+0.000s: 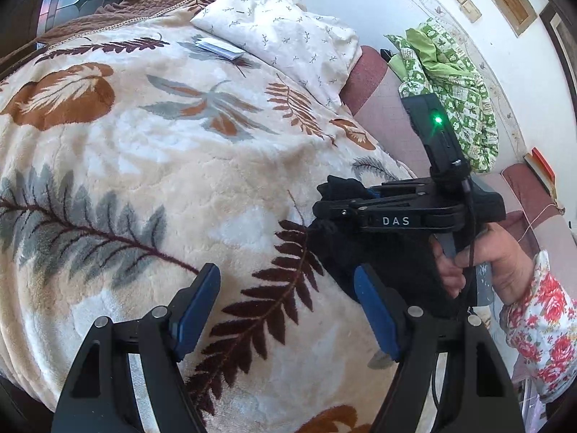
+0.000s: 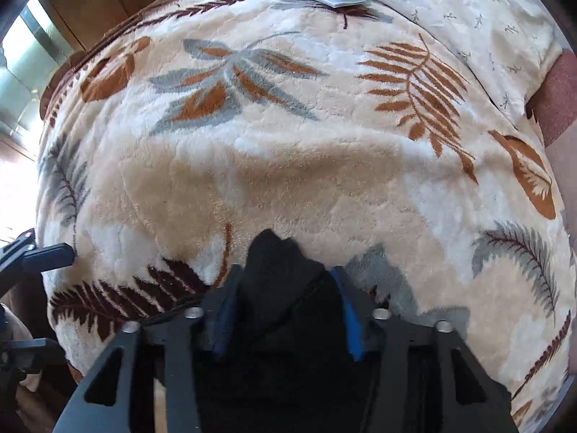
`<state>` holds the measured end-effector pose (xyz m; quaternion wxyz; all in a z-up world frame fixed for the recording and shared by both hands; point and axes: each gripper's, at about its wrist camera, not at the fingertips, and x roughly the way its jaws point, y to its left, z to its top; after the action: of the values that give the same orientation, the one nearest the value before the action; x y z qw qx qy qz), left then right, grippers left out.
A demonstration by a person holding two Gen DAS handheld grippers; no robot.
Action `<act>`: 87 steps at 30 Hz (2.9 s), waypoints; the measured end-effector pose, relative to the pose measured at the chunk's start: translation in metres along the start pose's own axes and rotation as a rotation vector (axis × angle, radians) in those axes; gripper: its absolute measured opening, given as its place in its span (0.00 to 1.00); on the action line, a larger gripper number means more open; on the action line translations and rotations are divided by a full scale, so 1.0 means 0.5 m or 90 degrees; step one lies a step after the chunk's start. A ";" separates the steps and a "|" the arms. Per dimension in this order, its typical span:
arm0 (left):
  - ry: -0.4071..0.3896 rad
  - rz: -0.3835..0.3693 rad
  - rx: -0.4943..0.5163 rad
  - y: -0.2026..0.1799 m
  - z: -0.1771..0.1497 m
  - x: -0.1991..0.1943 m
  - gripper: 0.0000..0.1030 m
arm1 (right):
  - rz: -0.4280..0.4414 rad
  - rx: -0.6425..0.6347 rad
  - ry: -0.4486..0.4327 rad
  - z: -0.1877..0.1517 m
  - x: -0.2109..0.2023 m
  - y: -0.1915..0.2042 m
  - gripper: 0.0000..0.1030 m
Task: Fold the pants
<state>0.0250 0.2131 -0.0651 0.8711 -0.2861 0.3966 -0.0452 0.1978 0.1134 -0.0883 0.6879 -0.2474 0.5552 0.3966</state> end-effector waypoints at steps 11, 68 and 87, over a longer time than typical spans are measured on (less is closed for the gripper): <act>0.040 -0.093 0.065 -0.097 0.020 0.121 0.74 | 0.062 0.081 -0.110 -0.041 -0.099 -0.043 0.32; 0.155 -0.045 0.185 -0.380 -0.171 0.108 0.55 | 0.111 0.480 -0.373 -0.509 -0.261 -0.247 0.62; 0.093 0.204 0.382 -0.472 -0.219 0.099 0.62 | -0.223 0.553 -0.445 -0.775 -0.285 -0.166 0.74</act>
<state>0.0154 -0.0488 -0.0291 0.8817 0.0527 0.4669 -0.0430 0.0362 -0.2744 -0.0606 0.9239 0.1147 0.3580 0.0711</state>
